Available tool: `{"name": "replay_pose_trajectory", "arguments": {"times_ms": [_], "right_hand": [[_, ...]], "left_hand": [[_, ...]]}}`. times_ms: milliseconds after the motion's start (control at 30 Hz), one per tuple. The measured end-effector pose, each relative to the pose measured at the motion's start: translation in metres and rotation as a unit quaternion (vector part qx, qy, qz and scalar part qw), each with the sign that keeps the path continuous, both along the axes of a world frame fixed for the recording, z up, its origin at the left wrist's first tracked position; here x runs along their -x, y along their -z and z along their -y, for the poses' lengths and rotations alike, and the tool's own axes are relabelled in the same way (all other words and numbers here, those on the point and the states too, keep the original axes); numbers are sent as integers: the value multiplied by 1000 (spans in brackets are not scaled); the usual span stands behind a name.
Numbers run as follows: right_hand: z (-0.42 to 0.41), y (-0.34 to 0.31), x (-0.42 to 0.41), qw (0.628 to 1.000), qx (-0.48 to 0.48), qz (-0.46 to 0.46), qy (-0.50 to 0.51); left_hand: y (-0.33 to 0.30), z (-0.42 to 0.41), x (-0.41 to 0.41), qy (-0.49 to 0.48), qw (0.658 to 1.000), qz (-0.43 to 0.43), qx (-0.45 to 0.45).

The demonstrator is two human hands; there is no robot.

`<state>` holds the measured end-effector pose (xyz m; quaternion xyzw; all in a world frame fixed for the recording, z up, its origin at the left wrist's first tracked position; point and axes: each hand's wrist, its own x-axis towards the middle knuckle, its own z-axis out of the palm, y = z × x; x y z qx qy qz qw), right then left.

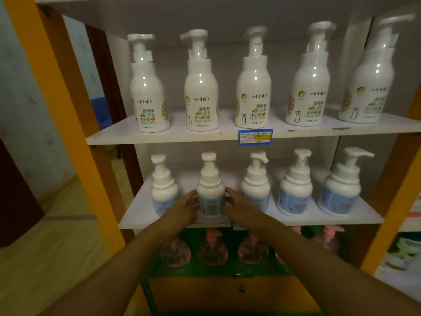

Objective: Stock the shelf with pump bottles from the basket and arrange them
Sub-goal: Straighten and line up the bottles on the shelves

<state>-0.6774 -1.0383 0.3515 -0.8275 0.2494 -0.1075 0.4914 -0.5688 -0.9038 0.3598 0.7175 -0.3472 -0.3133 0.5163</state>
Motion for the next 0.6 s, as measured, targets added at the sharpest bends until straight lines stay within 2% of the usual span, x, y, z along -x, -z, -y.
{"name": "replay_pose_trajectory", "arguments": {"times_ms": [267, 600], "right_hand": [[4, 15, 3, 999, 4, 42, -24], [0, 11, 7, 999, 0, 41, -29]], "left_hand": [[11, -10, -4, -20, 998, -53, 41], [8, -10, -5, -36, 998, -49, 30]]}}
